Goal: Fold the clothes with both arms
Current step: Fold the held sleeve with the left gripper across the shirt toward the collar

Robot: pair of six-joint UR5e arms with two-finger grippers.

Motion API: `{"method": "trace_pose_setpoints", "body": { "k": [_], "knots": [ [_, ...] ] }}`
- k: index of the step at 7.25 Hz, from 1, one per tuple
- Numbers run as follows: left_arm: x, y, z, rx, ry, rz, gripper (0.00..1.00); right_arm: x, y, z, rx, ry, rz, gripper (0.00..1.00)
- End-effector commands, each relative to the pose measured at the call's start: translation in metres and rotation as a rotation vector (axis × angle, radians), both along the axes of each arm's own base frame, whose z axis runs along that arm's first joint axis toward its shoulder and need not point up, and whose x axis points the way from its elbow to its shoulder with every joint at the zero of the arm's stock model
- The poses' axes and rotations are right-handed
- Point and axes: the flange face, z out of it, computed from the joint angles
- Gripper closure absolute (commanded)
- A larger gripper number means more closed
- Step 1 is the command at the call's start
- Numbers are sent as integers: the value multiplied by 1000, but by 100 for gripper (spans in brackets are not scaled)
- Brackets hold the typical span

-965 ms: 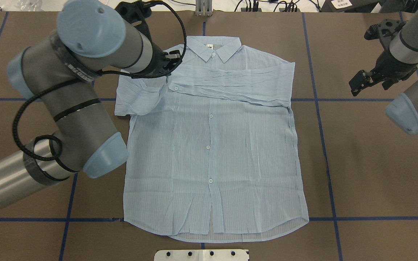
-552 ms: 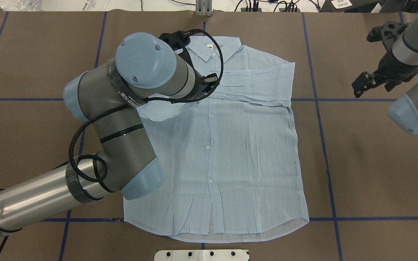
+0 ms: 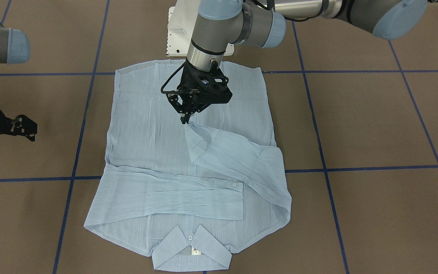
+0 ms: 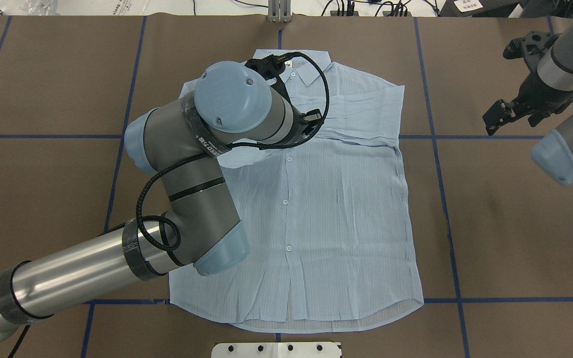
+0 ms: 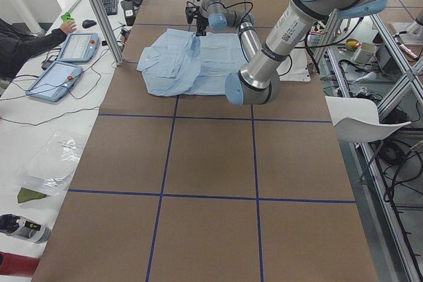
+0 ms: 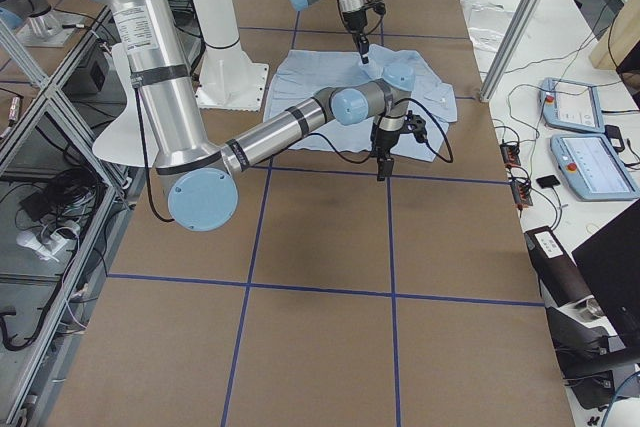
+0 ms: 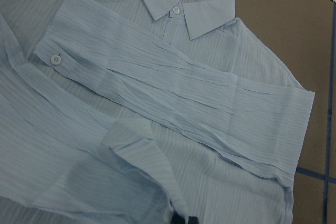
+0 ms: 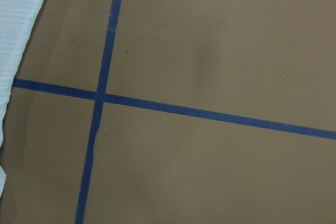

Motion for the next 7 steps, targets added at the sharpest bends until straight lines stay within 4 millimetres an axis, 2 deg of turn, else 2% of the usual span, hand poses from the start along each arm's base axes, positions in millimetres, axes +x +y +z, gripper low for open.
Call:
{"method": "trace_pose_setpoints", "body": {
  "k": [1, 2, 3, 4, 5, 6, 7],
  "knots": [
    [-3, -1, -7, -18, 62, -22, 100, 0, 0, 0, -2, 0, 2, 0],
    [-13, -6, -13, -12, 112, -35, 100, -1, -1, -2, 0, -1, 4, 0],
    [-25, -15, -15, -81, 148, -85, 100, -1, -2, -4, 3, -3, 3, 0],
    [-54, -28, -20, -107, 182, -114, 100, -1, -2, -5, 6, -4, 3, 0],
    [-92, -31, -1, -125, 199, -112, 100, -2, -3, -6, 6, -5, 4, 0],
    [-132, -26, 17, -127, 216, -114, 100, -2, -3, -7, 7, -6, 5, 0],
    [-146, -27, 20, -134, 222, -115, 100, -2, -3, -8, 8, -8, 6, 0]
  ]
}}
